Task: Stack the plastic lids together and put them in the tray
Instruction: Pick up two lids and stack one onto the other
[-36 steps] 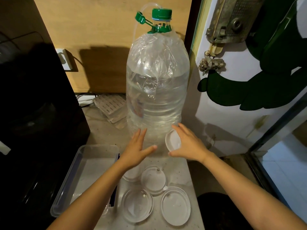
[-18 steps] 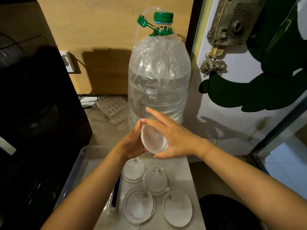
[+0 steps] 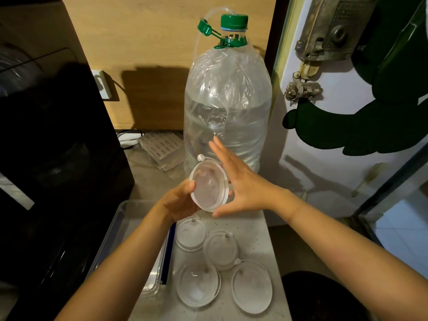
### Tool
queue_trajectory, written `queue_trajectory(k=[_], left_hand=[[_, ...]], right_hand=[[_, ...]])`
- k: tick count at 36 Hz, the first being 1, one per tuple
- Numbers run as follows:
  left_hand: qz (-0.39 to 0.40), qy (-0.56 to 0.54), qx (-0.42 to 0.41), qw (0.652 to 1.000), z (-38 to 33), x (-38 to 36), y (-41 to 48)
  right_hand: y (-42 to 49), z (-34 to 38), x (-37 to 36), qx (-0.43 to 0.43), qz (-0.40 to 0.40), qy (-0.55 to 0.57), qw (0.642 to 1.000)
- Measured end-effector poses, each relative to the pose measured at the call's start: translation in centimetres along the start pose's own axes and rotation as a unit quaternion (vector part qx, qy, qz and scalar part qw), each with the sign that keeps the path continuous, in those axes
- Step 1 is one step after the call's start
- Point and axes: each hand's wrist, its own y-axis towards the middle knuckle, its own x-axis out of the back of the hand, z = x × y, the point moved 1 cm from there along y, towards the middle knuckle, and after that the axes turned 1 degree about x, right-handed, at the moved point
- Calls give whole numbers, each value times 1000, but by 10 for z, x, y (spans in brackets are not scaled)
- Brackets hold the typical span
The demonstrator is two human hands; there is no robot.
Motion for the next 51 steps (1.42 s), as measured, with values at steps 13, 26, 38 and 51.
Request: queue_trajectory(k=[13, 26, 38, 51], left_hand=[[-54, -1, -16, 998, -10, 17, -24], [-95, 36, -22, 995, -12, 20, -43], [-119, 45, -16, 992, -10, 26, -50], [-126, 43, -8, 991, -8, 31, -55]], right_hand=[[-2, -35, -51, -189, -17, 211, 959], [11, -44, -174, -280, 140, 23, 949], [16, -31, -189, -307, 105, -51, 944], [20, -30, -184, -343, 67, 8, 937]])
